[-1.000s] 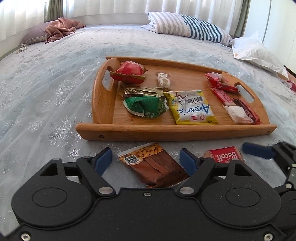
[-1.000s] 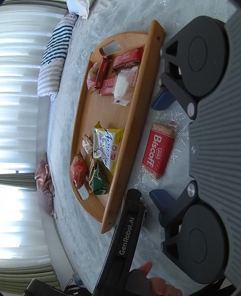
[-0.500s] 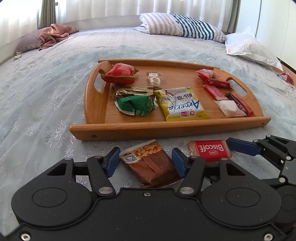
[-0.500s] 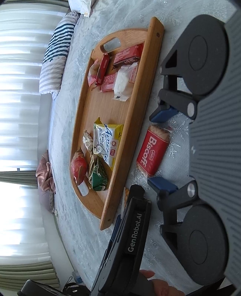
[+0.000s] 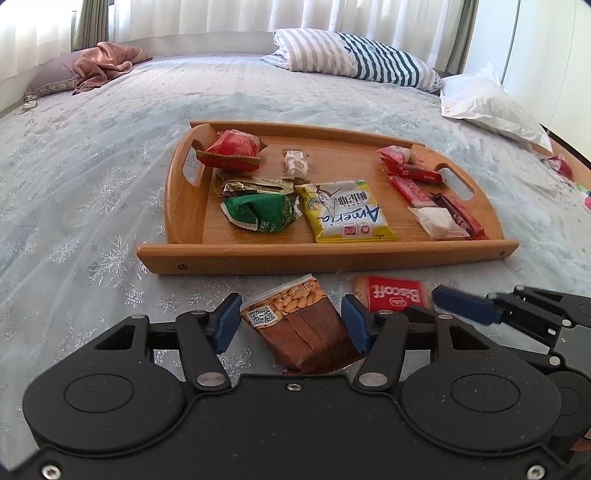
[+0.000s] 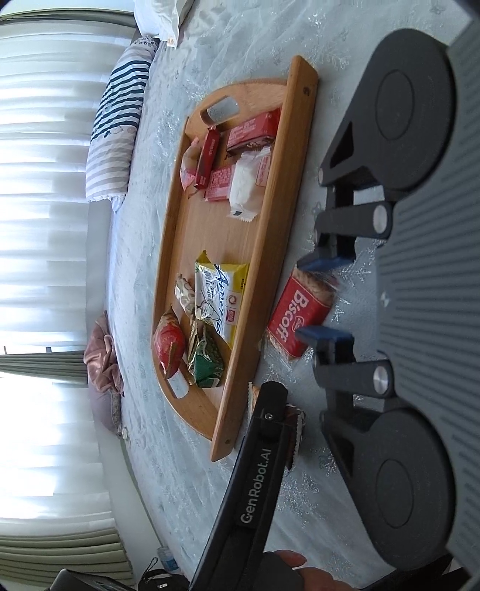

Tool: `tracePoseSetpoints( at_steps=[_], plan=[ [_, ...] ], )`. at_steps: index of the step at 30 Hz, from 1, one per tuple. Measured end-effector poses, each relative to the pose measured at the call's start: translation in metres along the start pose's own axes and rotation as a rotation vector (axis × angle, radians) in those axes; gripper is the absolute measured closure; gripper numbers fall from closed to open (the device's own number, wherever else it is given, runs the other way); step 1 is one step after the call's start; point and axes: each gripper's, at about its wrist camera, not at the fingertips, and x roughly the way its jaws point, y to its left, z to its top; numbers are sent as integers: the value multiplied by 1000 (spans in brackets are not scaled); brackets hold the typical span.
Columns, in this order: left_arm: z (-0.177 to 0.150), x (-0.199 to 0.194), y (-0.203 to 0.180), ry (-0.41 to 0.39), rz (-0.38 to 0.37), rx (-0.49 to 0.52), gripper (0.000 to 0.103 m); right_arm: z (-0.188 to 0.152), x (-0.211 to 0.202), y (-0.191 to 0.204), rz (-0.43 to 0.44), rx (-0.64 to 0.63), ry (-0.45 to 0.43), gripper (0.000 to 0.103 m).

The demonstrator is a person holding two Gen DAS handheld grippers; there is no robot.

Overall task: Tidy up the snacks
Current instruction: 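Grasp the brown almond bag with the left tool while the right tool grasps the red Biscoff packet, then carry the almond bag and Biscoff packet over the tray with both tools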

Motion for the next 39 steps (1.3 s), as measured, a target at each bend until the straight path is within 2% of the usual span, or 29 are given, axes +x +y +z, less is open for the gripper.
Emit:
tracePoseSetpoints(
  at_steps=[4, 9, 10, 15, 18, 20, 25, 31, 39],
  plan=[
    [1, -3, 0, -11, 8, 8, 46, 2, 3, -3, 4, 8, -2, 36],
    [2, -5, 2, -18, 14, 2, 46, 13, 17, 1, 48, 34, 37, 14],
    [3, -6, 4, -25, 19, -1, 46, 14, 21, 4, 47, 35, 43, 13],
    [10, -10, 13, -41, 35, -10, 46, 20, 38, 18, -4, 24, 75, 13],
    [9, -10, 14, -44, 39, -1, 46, 22, 43, 17, -6, 55, 84, 14],
    [9, -10, 15, -43, 37, -3, 46, 22, 42, 15, -3, 62, 82, 23],
    [8, -6, 16, -39, 31, -14, 46, 18, 36, 15, -10, 31, 60, 34],
    [7, -5, 16, -37, 24, -12, 46, 16, 26, 10, -1, 51, 40, 35],
    [6, -5, 14, -33, 22, -12, 46, 18, 13, 11, -21, 14, 1, 35]
  ],
)
